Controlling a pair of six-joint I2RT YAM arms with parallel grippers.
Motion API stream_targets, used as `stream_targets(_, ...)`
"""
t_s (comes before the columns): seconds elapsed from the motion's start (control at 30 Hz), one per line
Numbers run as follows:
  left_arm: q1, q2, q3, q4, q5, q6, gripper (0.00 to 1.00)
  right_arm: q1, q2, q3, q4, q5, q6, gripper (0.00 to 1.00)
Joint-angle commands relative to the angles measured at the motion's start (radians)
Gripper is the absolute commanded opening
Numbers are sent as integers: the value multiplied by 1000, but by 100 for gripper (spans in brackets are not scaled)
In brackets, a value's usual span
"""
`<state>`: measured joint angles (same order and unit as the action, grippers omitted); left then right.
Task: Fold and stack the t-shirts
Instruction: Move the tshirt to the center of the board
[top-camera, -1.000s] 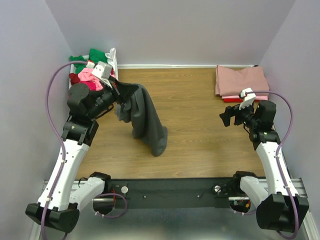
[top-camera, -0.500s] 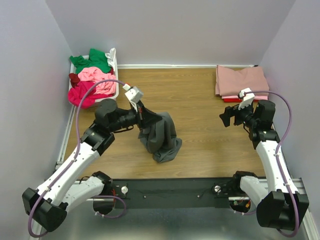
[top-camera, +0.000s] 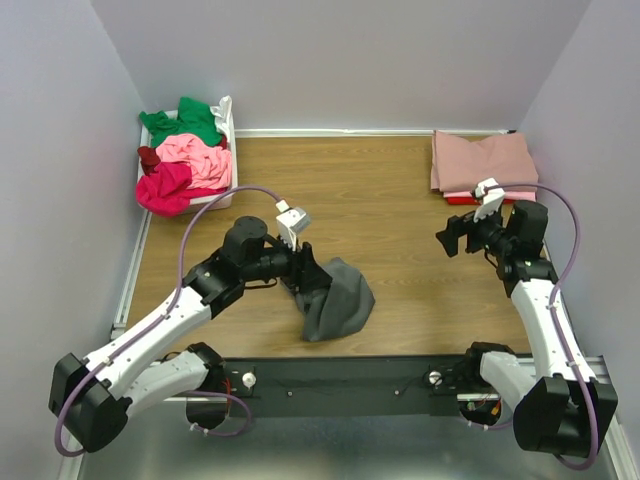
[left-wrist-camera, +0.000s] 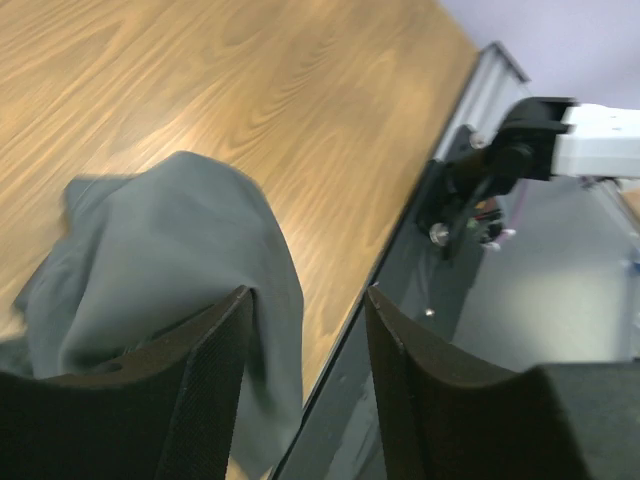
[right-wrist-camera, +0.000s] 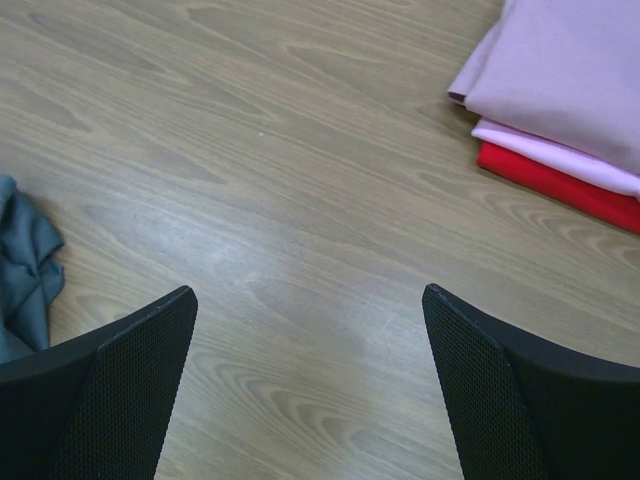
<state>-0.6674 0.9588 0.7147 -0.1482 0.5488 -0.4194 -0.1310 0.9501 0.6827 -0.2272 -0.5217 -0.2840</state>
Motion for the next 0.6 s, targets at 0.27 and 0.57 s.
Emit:
stream_targets(0.27,-4,-238,149,-111,-602,148,87,10,65,12,-204,-515,-230,100)
stream_targets(0.57,-1,-313,-38,194,-972,340,98,365,366,306,-348,-278,-255,100)
